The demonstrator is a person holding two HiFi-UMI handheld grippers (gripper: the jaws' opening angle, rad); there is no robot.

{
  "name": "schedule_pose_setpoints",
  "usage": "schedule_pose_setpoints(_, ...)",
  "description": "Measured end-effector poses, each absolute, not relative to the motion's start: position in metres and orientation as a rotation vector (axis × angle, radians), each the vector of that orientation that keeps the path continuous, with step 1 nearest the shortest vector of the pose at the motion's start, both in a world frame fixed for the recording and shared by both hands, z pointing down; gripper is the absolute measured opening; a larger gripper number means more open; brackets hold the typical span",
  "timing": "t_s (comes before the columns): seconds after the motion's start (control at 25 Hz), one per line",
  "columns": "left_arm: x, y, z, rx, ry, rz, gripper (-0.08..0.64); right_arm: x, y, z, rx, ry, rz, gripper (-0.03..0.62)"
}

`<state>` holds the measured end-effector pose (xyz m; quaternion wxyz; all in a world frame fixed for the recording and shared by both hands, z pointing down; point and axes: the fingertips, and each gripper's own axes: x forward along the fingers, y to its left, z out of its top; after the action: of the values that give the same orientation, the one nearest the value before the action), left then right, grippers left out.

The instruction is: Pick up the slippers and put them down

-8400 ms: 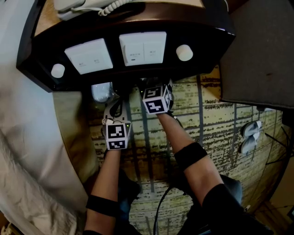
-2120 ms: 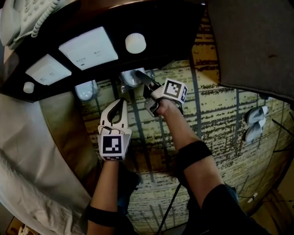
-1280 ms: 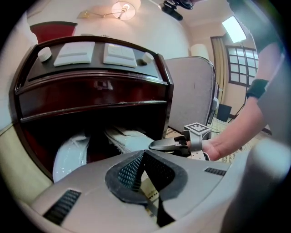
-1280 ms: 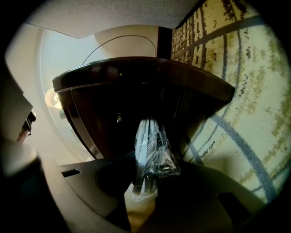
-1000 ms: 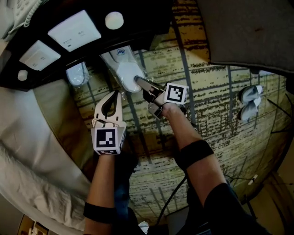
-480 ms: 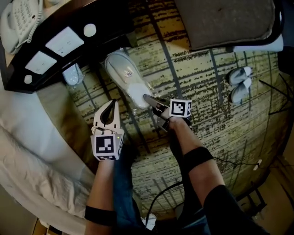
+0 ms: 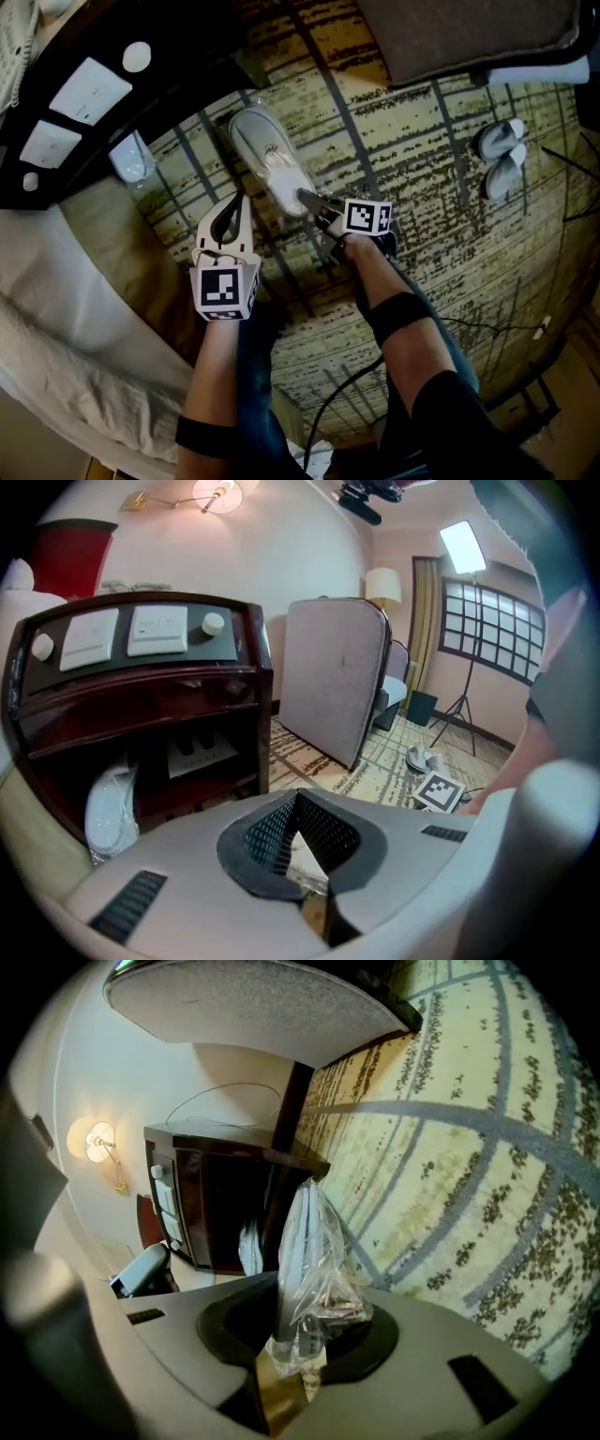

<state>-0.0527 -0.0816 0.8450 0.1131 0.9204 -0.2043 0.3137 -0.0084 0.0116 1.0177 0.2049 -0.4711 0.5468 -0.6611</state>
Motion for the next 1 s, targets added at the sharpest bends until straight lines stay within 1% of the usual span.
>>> schedule_pose_setpoints(0.2, -0.054, -0.081, 0.860, 2.680, -0.593, 0.928, -0.009, -0.008, 0.013, 1.043, -1.342, 1.506, -1.865, 0.124)
schedule_pose_setpoints(0.36, -0.061, -0.080, 0.867, 2.695, -0.565, 0.953, -0.009, -0.006, 0.023, 1.059, -1.418, 1.464, -1.905, 0.147)
schedule_pose_setpoints(0.44, -0.061, -0.081, 0.865, 2.699, -0.566, 0.952, -0.009, -0.004, 0.031, 1.069, -1.488, 1.438, -1.954, 0.191)
schedule_pose_setpoints(0.52, -0.061, -0.082, 0.861, 2.705, -0.565, 0.948, -0.009, -0.003, 0.039, 1.078, -1.539, 1.402, -2.018, 0.332)
schedule_pose_setpoints(0.68, -0.061, -0.086, 0.848, 2.709, -0.566, 0.939, -0.009, 0.000, 0.062, 1.090, -1.693, 1.321, -2.150, 0.490)
schedule_pose_setpoints(0.72, -0.061, -0.087, 0.843, 2.708, -0.568, 0.936, -0.009, 0.004, 0.070, 1.092, -1.742, 1.289, -2.181, 0.512)
schedule_pose_setpoints(0.84, -0.064, -0.089, 0.825, 2.706, -0.575, 0.931, -0.009, 0.021, 0.091, 1.083, -1.896, 1.175, -2.222, 0.512)
schedule_pose_setpoints(1.0, -0.074, -0.089, 0.788, 2.684, -0.591, 0.947, -0.009, 0.043, 0.097, 1.032, -2.024, 1.150, -2.180, 0.512)
